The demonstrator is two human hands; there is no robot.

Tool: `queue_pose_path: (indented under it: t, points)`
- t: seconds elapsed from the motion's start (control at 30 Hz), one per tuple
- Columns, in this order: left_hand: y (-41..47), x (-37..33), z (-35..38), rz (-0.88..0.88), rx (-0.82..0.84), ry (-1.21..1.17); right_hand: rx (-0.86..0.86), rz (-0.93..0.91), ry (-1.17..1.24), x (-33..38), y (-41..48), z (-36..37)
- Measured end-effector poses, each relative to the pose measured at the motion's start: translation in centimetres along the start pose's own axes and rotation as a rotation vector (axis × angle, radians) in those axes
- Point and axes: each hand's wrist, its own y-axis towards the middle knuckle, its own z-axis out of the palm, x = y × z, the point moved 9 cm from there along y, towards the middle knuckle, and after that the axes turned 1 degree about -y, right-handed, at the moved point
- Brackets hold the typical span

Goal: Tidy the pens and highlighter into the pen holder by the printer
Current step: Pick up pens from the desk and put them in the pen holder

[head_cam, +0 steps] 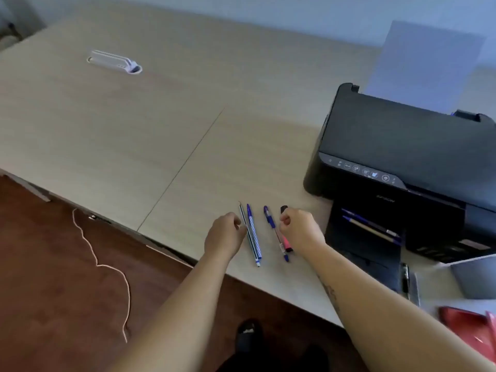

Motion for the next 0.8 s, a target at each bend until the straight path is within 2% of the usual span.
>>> queue_pose_path:
  t: [0.1, 0.27, 0.53, 0.67, 0.73, 0.8]
  points:
    - [1.0, 1.1, 1.0, -0.052, 0.011, -0.044, 0.028, 0.042, -0.035, -0.2, 1.0, 1.8]
    - [1.9, 1.2, 2.0, -0.082, 0.013, 0.012, 0.050, 0.072, -0.235, -0.4, 2.0, 3.8]
    - [3.3, 1.9, 2.5, -0.158, 0.006, 0.080, 0.055, 0.176, -0.236, -0.5, 2.7, 5.2]
    - [3.5, 1.7, 2.2, -0.152, 0.015, 0.105, 0.094, 0.173, -0.113, -0.5, 1.5, 5.6]
    - [3.6, 1.7, 1.8, -0.146, 0.019, 0.090, 0.036, 0.198, 0.079, -0.8, 1.9, 5.2]
    - [3.6, 1.5, 1.1, -0.143, 0.022, 0.050, -0.010, 0.206, 0.129, -0.7, 2.4, 4.1]
